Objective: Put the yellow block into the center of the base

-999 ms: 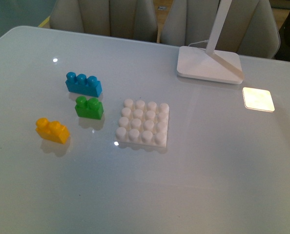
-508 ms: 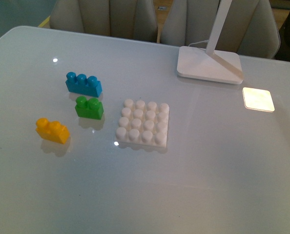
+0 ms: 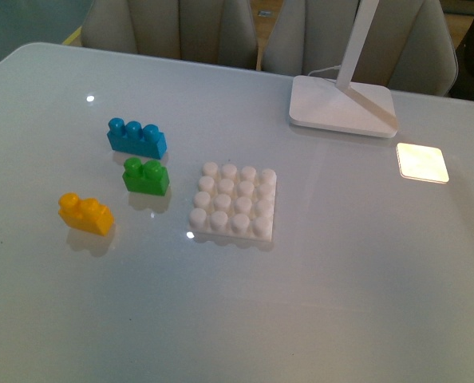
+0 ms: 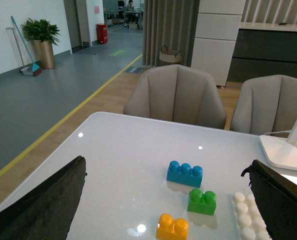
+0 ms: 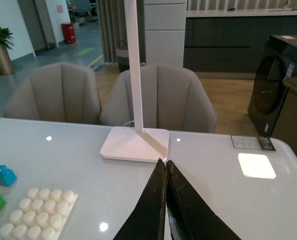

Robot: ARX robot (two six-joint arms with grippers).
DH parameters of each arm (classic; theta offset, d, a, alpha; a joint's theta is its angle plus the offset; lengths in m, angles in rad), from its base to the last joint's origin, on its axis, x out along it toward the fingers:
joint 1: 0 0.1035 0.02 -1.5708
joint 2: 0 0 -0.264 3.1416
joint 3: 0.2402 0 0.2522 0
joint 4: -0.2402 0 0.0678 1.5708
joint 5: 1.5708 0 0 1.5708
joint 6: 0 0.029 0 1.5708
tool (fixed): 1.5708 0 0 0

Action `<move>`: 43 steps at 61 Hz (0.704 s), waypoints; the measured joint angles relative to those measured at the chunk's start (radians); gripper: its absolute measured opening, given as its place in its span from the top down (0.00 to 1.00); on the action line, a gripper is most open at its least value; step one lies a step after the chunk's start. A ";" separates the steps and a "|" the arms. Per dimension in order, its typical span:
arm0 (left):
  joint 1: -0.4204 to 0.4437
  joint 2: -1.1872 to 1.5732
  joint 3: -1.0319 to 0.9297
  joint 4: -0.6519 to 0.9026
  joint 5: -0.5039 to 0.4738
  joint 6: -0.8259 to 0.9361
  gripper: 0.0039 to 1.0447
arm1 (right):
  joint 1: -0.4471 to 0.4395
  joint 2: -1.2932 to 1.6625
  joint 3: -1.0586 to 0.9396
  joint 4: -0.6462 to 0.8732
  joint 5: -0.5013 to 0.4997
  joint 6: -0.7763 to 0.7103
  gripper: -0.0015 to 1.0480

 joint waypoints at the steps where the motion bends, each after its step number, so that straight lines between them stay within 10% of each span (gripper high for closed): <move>1: 0.000 0.000 0.000 0.000 0.000 0.000 0.07 | 0.000 -0.006 0.000 -0.006 0.000 0.000 0.98; 22: 0.000 0.000 0.000 0.000 0.000 0.000 0.07 | 0.000 -0.170 0.000 -0.175 -0.001 -0.001 0.98; 43: 0.000 0.000 0.000 0.000 0.000 0.000 0.07 | 0.000 -0.171 0.000 -0.175 -0.001 -0.001 0.29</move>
